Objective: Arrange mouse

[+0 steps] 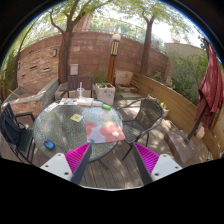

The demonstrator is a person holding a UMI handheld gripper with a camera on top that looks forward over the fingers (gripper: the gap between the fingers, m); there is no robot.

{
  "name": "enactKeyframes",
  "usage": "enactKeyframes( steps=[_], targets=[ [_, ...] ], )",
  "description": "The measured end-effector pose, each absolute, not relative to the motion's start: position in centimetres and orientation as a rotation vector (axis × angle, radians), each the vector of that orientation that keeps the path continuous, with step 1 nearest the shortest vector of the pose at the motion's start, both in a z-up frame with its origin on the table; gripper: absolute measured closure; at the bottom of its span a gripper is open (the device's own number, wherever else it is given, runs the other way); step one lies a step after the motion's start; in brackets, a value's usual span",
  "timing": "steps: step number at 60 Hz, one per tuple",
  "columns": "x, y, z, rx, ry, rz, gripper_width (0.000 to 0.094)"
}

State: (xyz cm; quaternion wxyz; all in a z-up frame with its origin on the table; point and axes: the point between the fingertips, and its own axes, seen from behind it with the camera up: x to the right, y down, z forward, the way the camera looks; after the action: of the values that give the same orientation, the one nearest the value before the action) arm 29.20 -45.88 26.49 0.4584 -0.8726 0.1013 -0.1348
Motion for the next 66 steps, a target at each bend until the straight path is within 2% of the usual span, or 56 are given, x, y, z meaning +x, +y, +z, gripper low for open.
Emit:
enactKeyframes(
  steps=[11, 16, 18, 19, 22, 23, 25, 27, 28, 32, 33, 38, 40, 41, 46, 55, 66],
  targets=[
    [29.8, -46.5, 25.0, -2.171, 0.288, -0.345, 0.0094],
    [30.2, -48.0, 22.2, -2.200, 0.290, -0.349, 0.0096],
    [29.2, -48.1, 22.0, -2.222, 0.290, -0.351, 0.0095],
    [29.3, -48.5, 20.3, -2.227, 0.285, -0.341, 0.0098],
    [28.1, -49.0, 18.1, -2.266, 0.271, -0.320, 0.0099],
    [27.2, -49.0, 18.3, -2.288, 0.267, -0.314, 0.0100],
    [26.2, -49.3, 15.7, -2.310, 0.249, -0.288, 0.0100],
    [24.2, -49.3, 15.2, -2.344, 0.234, -0.272, 0.0097],
    [24.2, -49.4, 13.5, -2.349, 0.220, -0.255, 0.0094],
    [20.2, -48.6, 12.2, -2.377, 0.169, -0.204, 0.0094],
    [19.4, -48.1, 10.3, -2.368, 0.155, -0.191, 0.0094],
    [15.1, -45.6, 7.6, -2.363, 0.074, -0.131, 0.0095],
    [13.5, -44.0, 8.3, -2.364, 0.048, -0.106, 0.0097],
    [12.1, -43.9, 6.6, -2.351, 0.038, -0.104, 0.0095],
    [8.4, -40.4, 4.1, -2.335, -0.007, -0.062, 0.0088],
    [2.9, -33.2, 2.2, -2.292, -0.051, -0.014, 0.0096],
    [0.4, -26.9, -0.2, -2.290, -0.092, -0.042, 0.0095]
  ],
)
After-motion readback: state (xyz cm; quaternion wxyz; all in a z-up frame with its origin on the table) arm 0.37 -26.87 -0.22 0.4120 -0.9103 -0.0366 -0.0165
